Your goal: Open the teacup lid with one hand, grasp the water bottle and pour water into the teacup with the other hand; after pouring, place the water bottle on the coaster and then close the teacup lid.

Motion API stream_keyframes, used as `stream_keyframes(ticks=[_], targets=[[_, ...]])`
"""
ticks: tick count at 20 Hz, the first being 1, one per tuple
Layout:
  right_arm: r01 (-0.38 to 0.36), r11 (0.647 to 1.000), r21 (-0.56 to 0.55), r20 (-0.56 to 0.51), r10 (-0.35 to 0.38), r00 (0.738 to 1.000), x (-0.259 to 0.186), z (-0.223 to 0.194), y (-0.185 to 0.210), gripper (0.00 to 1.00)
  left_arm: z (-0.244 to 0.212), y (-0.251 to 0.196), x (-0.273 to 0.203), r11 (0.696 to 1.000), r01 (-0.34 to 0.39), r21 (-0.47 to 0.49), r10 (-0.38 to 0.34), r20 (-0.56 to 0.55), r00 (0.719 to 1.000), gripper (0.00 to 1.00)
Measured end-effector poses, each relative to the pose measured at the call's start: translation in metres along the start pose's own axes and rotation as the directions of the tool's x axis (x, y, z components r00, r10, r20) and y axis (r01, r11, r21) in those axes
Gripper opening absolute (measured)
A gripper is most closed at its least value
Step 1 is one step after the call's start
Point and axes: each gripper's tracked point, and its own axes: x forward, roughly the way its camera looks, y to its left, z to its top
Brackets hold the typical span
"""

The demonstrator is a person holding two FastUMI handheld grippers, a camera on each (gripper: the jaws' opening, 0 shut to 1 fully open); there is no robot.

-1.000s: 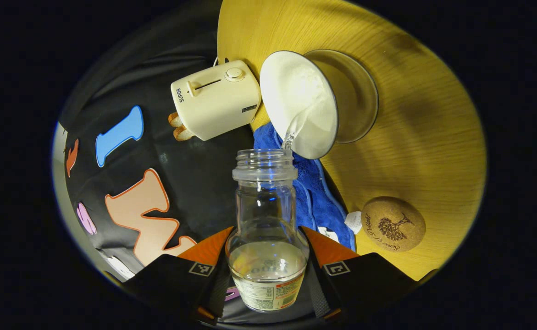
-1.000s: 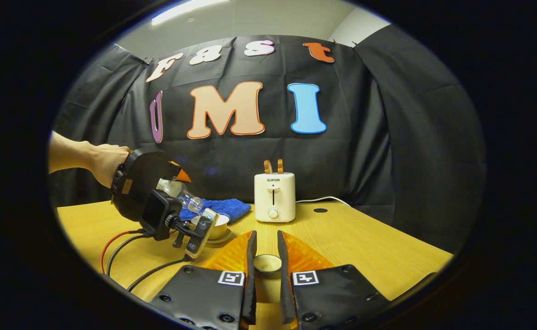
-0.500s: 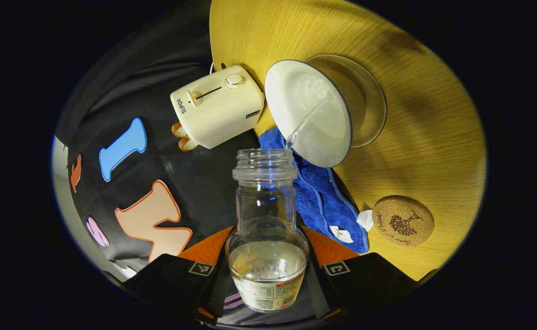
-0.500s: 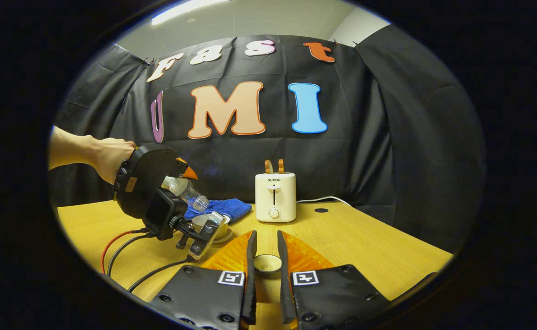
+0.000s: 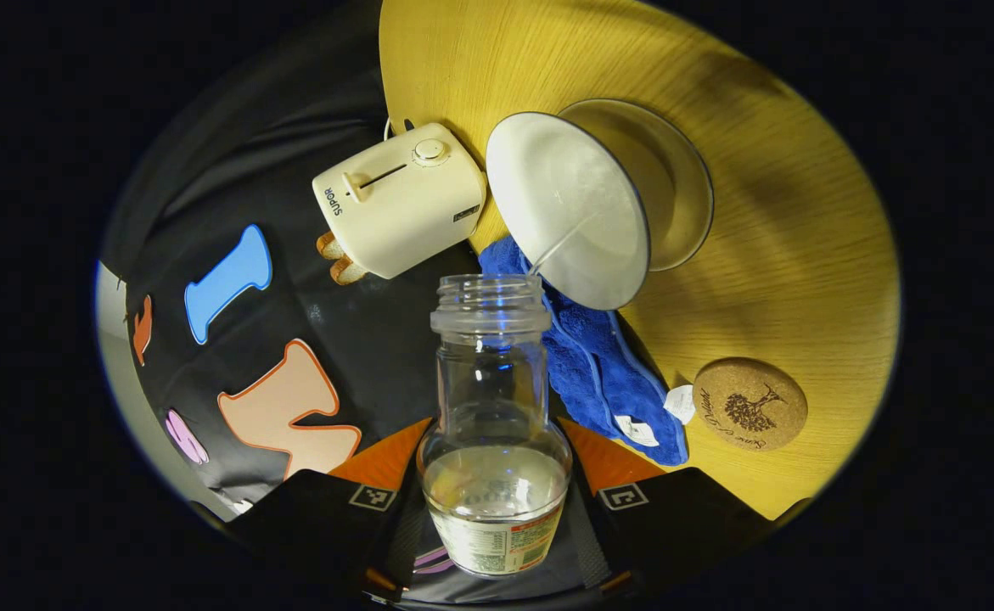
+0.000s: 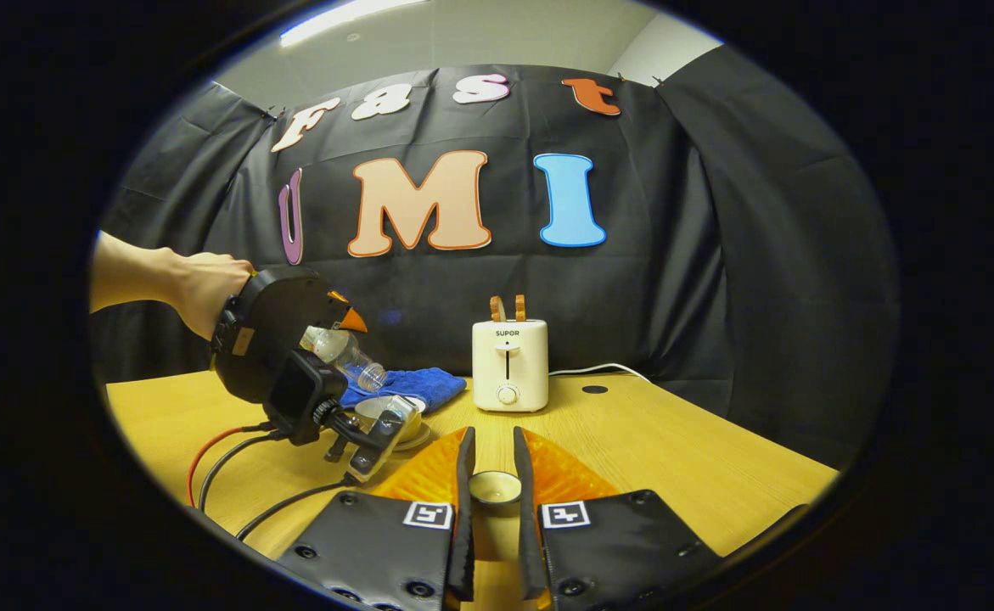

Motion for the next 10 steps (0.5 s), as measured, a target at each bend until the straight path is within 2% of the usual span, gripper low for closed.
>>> stream_keyframes(ticks=[7, 8, 10], targets=[[0.000, 1.000, 0.000, -0.001, 0.000, 1.000, 0.0006, -0.0002, 0.0002, 0.24, 0.0012, -0.0031, 0.0011, 1.000, 0.002, -0.007, -0.002, 0.002, 1.000, 0.71], [0.000, 1.000, 0.000, -0.001, 0.000, 1.000, 0.0008, -0.0011, 0.0001, 0.24, 0.0015, -0.0028, 0.0007, 1.000, 0.000, -0.023, 0.000, 0.006, 1.000, 0.71], [0.000, 1.000, 0.000, 0.000, 0.000, 1.000, 0.0009, -0.0006, 0.0001, 0.24, 0.0063, -0.0029, 0.0017, 0.991, 0.001, -0.133, 0.004, 0.038, 0.999, 0.71]])
